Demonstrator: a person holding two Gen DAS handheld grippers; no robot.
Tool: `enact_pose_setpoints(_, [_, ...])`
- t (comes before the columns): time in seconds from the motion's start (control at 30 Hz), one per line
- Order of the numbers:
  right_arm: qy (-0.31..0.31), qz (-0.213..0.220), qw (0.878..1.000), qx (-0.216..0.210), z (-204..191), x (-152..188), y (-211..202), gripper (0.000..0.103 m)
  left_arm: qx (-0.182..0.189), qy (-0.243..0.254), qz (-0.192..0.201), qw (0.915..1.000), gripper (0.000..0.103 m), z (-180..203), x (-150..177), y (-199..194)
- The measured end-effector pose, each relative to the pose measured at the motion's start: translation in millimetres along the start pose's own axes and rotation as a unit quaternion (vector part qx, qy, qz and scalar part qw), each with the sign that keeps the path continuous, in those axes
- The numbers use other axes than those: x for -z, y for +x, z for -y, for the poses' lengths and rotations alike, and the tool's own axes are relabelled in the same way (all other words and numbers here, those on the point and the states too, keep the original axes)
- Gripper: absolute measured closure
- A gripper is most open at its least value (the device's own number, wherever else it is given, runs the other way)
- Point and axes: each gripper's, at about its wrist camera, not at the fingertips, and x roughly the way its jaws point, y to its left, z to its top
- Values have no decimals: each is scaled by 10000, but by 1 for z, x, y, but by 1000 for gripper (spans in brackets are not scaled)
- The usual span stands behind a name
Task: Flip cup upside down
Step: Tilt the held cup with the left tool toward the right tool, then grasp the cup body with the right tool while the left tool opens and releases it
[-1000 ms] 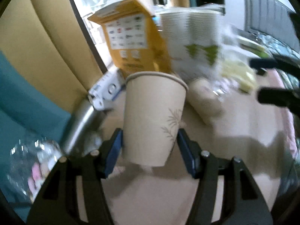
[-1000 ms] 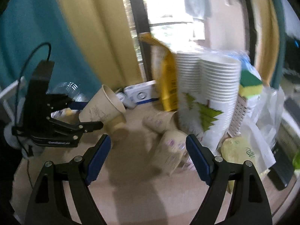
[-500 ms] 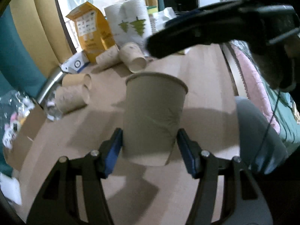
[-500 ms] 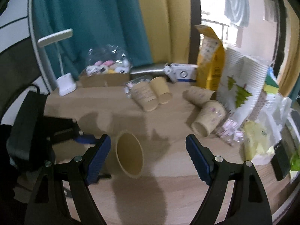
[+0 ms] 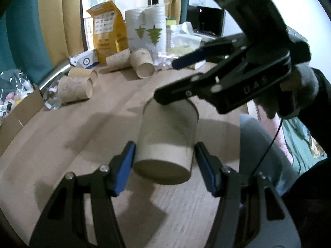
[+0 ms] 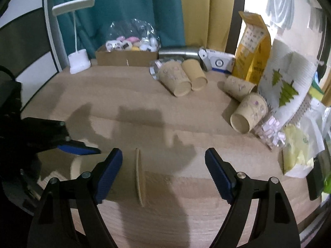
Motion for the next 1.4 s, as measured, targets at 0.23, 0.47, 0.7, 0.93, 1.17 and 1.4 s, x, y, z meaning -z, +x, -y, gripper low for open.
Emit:
enact_pose_setpoints(0.23, [-222, -204, 9995, -24, -2, 12, 6, 19, 267, -281, 407, 9984, 44, -8, 1, -17])
enact_pose_setpoints(0.47, [-140, -48, 9998, -151, 2, 13, -3, 19, 253, -340, 440, 9981, 44, -12, 1, -16])
enact_pose_setpoints(0.7, [-831, 430, 9936, -627, -15, 26, -41, 19, 281, -74, 246, 9993, 44, -17, -10, -18])
enact_pose_setpoints(0.93, [-2393, 657, 9682, -313, -73, 50, -47, 19, 684, -215, 248, 9971, 44, -32, -24, -26])
enact_pose_setpoints(1.17, [-2912, 1003, 9513, -131, -100, 49, -42, 19, 935, -301, 118, 9951, 44, -26, -22, -25])
enact_pose_setpoints(1.4, [-3097, 983, 9457, 122, -102, 51, -31, 20, 1198, -266, 55, 9924, 44, -16, -19, -22])
